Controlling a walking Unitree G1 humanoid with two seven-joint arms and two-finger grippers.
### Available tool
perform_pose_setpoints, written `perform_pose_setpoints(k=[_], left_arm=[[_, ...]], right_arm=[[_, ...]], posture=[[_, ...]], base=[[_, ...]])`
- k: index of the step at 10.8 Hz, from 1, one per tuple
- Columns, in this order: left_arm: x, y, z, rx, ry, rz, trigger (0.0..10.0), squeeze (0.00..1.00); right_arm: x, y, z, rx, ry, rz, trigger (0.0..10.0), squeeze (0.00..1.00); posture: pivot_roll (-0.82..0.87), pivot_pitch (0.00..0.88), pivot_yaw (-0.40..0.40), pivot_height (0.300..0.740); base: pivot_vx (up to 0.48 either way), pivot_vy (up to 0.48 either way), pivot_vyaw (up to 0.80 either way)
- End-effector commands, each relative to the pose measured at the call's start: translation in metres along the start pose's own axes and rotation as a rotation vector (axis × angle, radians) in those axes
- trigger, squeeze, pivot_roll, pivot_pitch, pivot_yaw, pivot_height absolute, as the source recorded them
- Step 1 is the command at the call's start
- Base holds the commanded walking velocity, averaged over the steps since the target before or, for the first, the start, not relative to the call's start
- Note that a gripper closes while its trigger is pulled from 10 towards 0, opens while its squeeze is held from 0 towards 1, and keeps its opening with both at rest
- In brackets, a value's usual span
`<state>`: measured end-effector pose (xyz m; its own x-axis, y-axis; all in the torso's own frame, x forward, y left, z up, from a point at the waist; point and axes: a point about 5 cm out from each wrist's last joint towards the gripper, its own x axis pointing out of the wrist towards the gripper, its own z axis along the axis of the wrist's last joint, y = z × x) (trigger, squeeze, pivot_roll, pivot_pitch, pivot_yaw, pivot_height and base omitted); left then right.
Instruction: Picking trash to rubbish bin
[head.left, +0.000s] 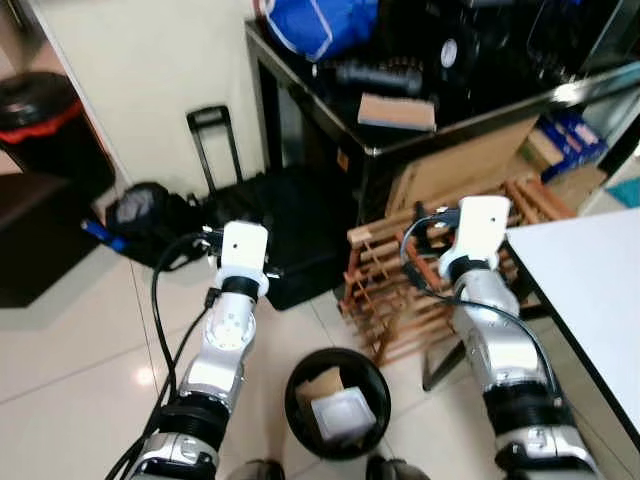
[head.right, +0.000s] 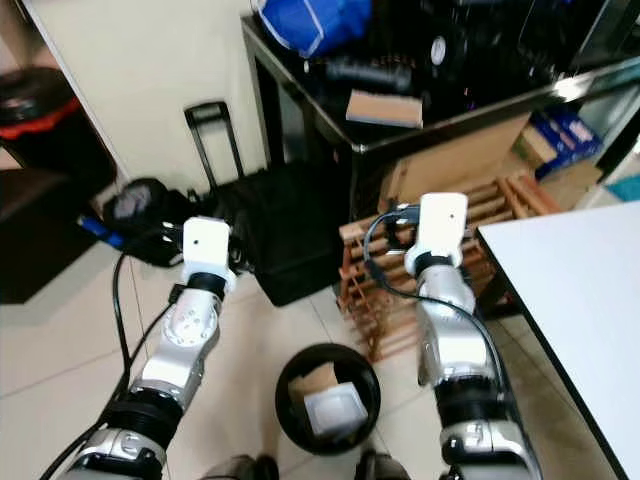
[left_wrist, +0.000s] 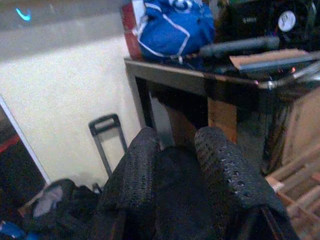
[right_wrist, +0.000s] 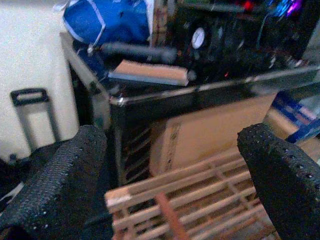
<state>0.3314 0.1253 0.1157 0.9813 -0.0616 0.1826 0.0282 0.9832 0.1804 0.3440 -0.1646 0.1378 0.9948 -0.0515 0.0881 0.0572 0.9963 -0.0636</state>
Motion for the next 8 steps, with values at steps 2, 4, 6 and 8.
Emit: perform_pose_setpoints(k=[2,4,6,8], left_arm=[[0.006,0.007,0.006,0.013,-0.014,0.01,10.0,0.0],[0.009,0.01,0.006,0.02,-0.01,0.0,10.0,0.0],[0.009,0.012,0.001,0.026,0.016,-0.003,10.0,0.0],[0.01,0.009,-0.004,0.019,0.042,0.005,10.0,0.0]], right_arm=[[0.002,-0.01,-0.004,-0.021,-0.004,-0.05,10.0,0.0],[0.003,-0.018,-0.01,-0.027,0.005,-0.085,10.0,0.0],[0.001,-0.014,-0.012,-0.012,0.001,-0.084,10.0,0.0],[0.001,-0.009,-0.015,0.0,0.004,-0.071,10.0,0.0]], posture=[[-0.07,0.02,0.042,0.74],[-0.08,0.0,0.059,0.74],[-0.1,0.0,0.066,0.74],[-0.1,0.0,0.061,0.74]], base=[[0.0,0.0,0.0],[0.0,0.0,0.0],[0.0,0.0,0.0],[0.0,0.0,0.0]])
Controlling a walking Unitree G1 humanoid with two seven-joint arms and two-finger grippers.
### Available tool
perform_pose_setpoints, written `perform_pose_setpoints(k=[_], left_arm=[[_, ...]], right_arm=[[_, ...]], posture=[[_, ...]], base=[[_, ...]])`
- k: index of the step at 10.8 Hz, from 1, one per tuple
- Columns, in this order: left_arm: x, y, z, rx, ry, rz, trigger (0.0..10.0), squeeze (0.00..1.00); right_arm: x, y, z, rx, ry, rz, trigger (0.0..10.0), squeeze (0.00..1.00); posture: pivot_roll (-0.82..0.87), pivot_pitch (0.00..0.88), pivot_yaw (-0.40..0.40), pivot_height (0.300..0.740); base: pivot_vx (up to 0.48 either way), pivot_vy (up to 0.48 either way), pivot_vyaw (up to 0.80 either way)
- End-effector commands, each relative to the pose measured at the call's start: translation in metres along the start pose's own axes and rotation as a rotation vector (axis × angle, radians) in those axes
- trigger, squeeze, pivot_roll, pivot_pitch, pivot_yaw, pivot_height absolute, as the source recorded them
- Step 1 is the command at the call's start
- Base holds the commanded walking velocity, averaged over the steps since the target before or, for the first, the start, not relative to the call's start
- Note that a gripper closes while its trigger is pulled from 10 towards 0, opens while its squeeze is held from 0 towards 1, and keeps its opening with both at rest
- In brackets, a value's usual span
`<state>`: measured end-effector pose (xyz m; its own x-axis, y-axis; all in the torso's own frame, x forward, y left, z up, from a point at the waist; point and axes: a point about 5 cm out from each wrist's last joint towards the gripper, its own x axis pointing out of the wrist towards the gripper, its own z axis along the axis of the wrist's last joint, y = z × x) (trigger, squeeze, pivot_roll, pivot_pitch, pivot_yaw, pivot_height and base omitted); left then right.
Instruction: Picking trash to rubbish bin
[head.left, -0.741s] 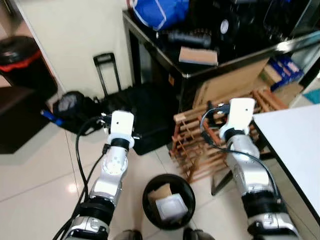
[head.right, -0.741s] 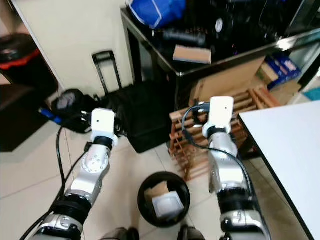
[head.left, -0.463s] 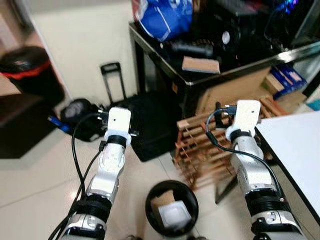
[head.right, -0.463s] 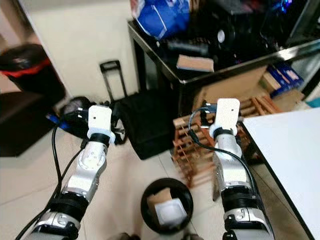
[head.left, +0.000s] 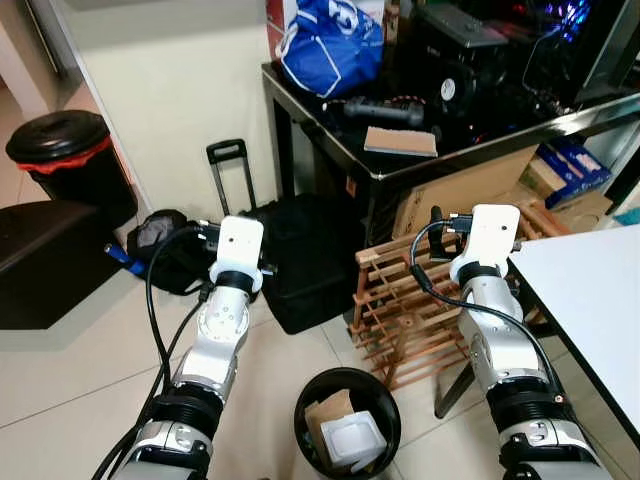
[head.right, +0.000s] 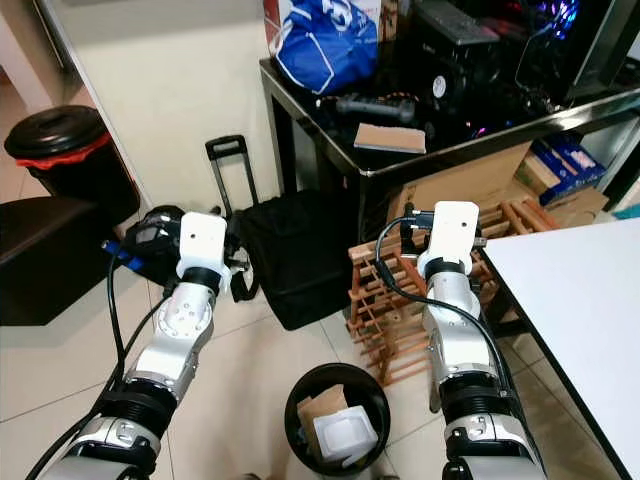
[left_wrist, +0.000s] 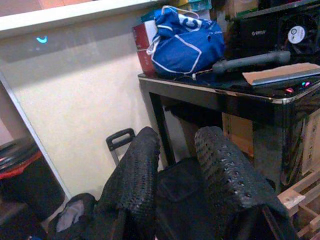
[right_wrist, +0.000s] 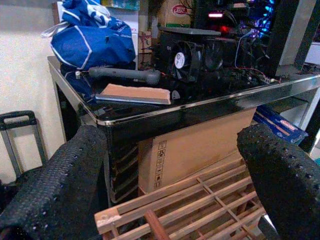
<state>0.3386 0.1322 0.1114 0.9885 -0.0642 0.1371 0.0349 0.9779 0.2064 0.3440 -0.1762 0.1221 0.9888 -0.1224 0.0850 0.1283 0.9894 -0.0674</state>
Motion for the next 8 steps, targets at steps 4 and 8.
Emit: perform_pose_setpoints(k=[4,8], left_arm=[[0.002,0.002,-0.003,-0.01,0.02,0.032,10.0,0.0],[0.001,-0.001,-0.002,-0.036,0.009,0.036,10.0,0.0]], right_arm=[[-0.001,0.005,-0.003,0.021,0.008,0.017,10.0,0.0],[-0.004,0.013,-0.005,0.031,0.018,0.047,10.0,0.0]], posture=[[-0.09,0.0,0.057,0.74],[-0.09,0.0,0.055,0.74]], base=[[0.0,0.0,0.0],[0.0,0.0,0.0]])
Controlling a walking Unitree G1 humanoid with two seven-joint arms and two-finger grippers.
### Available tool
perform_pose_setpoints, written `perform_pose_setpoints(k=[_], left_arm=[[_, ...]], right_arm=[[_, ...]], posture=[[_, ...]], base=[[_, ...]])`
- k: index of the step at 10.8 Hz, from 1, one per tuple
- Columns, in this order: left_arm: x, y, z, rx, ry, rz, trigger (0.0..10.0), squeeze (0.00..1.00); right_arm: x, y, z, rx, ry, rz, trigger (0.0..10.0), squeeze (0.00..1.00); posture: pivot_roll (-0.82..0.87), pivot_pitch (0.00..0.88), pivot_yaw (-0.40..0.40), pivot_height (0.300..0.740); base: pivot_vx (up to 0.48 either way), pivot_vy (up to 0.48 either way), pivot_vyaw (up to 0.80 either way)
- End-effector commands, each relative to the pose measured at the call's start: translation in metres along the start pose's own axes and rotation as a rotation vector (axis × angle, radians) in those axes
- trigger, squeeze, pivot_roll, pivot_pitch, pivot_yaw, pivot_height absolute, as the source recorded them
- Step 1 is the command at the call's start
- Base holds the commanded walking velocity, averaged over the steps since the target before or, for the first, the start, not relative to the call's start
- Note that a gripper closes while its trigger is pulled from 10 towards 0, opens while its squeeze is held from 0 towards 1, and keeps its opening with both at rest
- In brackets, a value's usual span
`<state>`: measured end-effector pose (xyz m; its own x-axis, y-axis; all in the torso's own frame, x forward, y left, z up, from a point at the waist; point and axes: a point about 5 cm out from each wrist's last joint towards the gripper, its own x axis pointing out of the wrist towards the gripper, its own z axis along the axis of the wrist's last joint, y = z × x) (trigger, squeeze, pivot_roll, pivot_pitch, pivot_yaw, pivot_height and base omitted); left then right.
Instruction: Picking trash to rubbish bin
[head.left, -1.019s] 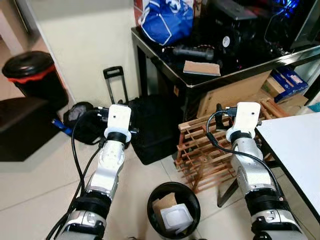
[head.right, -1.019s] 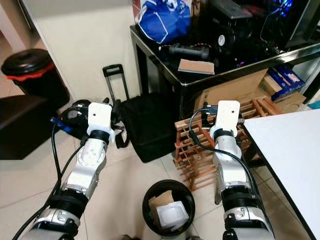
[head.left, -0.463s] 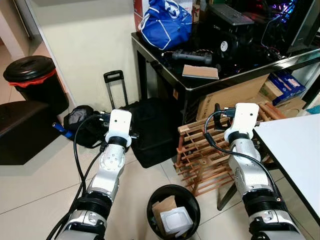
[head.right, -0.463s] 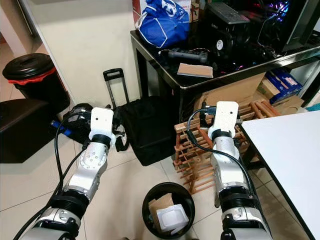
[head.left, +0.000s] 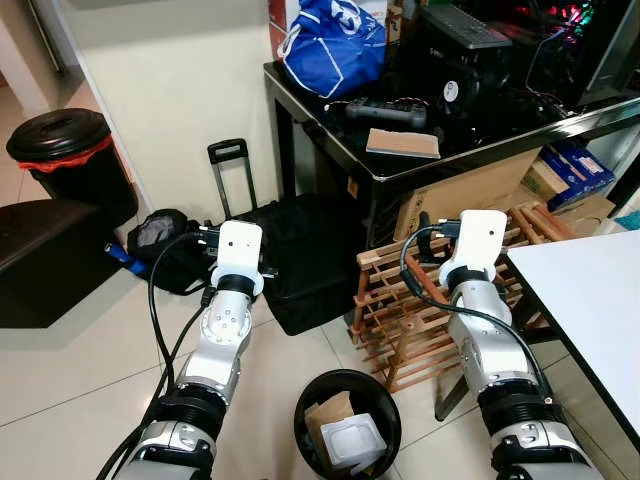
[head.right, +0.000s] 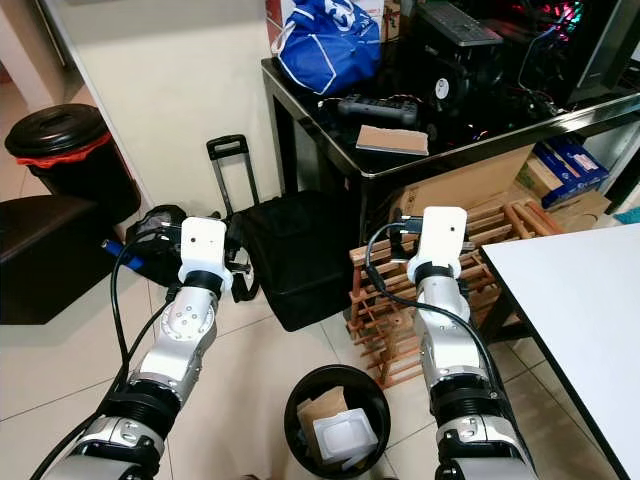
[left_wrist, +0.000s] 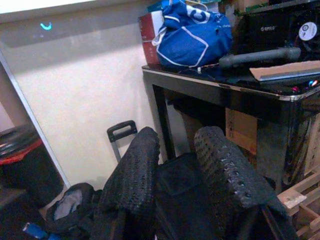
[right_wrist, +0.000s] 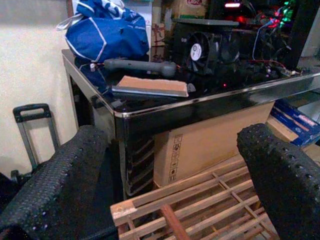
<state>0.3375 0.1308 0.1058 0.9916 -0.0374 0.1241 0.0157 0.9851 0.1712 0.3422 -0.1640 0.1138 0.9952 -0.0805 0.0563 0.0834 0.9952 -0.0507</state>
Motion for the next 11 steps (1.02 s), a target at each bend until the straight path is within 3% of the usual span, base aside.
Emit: perform_pose_setpoints(k=[1,11], left_arm=[[0.0011,0.0004,0.0021,-0.007,-0.008,0.01,10.0,0.0],[0.0001,-0.0009,0.0017,-0.017,-0.003,0.014,10.0,0.0]], right_arm=[[-0.001,-0.0005,0.001,0.01,-0.006,0.001,10.0,0.0],[-0.0033,-0.0007,-0.0021,0.007,0.011,0.011,10.0,0.0]], posture=[[-0.09,0.0,0.054,0.74],[-0.08,0.016,0.044,0.74]], base=[[0.0,0.0,0.0],[0.0,0.0,0.0]])
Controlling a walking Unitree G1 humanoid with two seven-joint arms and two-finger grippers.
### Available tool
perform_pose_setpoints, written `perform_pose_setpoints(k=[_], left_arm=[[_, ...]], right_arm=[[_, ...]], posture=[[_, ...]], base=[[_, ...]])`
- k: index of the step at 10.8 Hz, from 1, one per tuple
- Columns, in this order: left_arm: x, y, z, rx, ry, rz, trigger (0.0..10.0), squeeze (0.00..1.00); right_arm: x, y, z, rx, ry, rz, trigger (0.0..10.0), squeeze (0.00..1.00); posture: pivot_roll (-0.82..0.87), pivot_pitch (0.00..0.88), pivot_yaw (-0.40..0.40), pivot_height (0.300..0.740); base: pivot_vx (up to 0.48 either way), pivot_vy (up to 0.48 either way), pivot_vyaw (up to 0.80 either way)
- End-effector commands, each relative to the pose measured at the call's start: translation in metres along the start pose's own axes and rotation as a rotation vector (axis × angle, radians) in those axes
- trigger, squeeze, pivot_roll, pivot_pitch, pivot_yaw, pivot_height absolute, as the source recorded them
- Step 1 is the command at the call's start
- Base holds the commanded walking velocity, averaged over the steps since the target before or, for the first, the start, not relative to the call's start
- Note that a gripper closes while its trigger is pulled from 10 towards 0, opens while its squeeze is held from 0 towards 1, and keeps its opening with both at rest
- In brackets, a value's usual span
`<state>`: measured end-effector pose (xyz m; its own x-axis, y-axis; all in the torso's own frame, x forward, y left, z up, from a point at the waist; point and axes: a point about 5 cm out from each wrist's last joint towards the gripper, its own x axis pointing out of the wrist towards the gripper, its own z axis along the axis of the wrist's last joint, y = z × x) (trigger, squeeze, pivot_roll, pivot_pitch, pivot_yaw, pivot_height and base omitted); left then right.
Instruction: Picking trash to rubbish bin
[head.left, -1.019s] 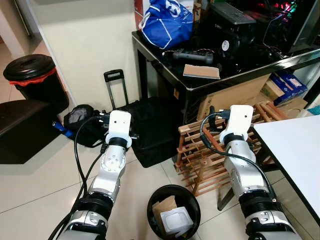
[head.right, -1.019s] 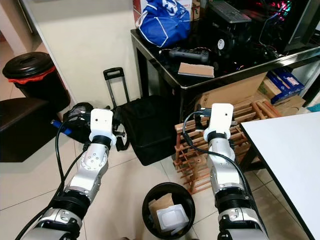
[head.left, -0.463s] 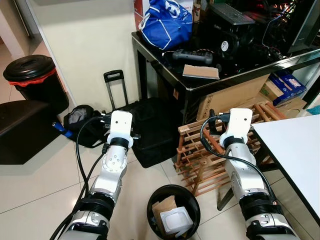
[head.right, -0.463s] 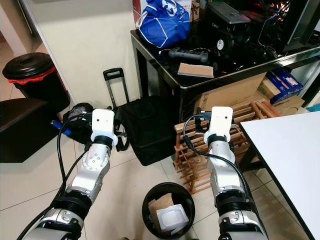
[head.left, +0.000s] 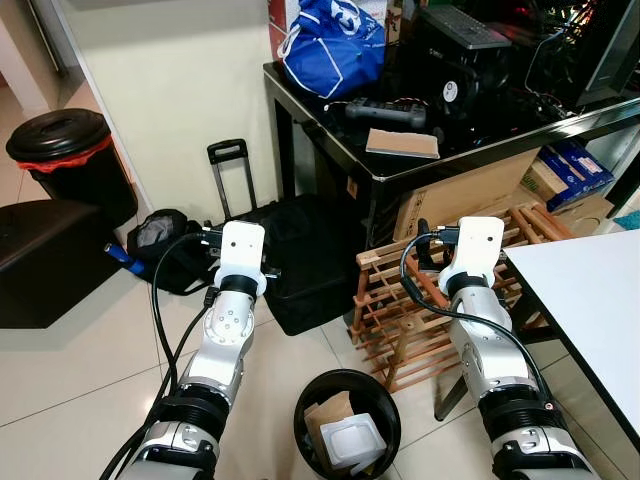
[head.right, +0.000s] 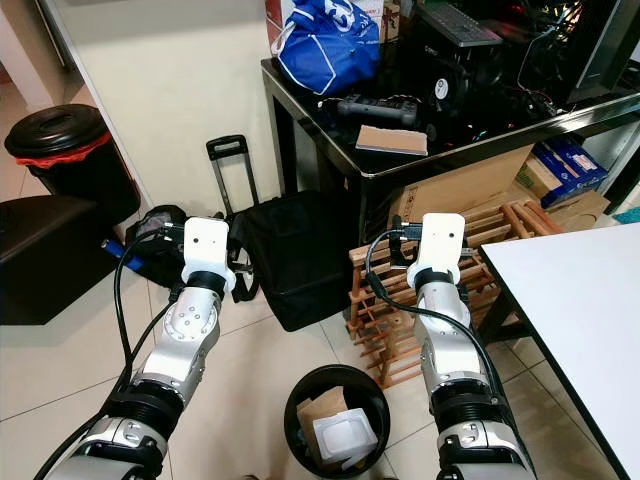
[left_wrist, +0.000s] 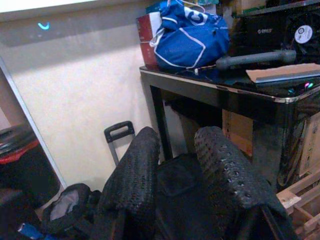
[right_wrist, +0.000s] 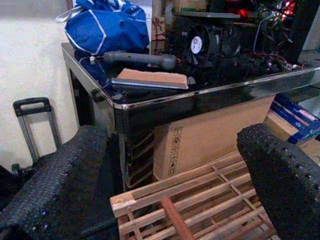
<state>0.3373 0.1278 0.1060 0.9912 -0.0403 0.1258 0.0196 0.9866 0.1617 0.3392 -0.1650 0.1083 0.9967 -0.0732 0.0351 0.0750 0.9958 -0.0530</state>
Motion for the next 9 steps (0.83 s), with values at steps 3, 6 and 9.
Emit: perform_pose_setpoints(k=[3,6,9], left_arm=[[-0.0003,0.0013,0.001,-0.01,-0.001,0.015,10.0,0.0],[-0.0006,0.0014,0.0013,-0.01,-0.003,0.019,10.0,0.0],[-0.001,0.0016,0.0008,-0.009,0.0,0.022,10.0,0.0]], right_arm=[[-0.0005,-0.0005,0.0026,0.008,-0.006,0.003,10.0,0.0],[-0.0009,0.0001,0.0015,0.006,-0.001,0.006,10.0,0.0],[-0.001,0.0002,0.0013,0.006,0.003,0.008,10.0,0.0]], posture=[[-0.08,0.022,0.041,0.74],[-0.08,0.027,0.038,0.74],[-0.07,0.033,0.035,0.74]], base=[[-0.199,0.0,0.0],[-0.307,0.0,0.0],[-0.286,0.0,0.0]])
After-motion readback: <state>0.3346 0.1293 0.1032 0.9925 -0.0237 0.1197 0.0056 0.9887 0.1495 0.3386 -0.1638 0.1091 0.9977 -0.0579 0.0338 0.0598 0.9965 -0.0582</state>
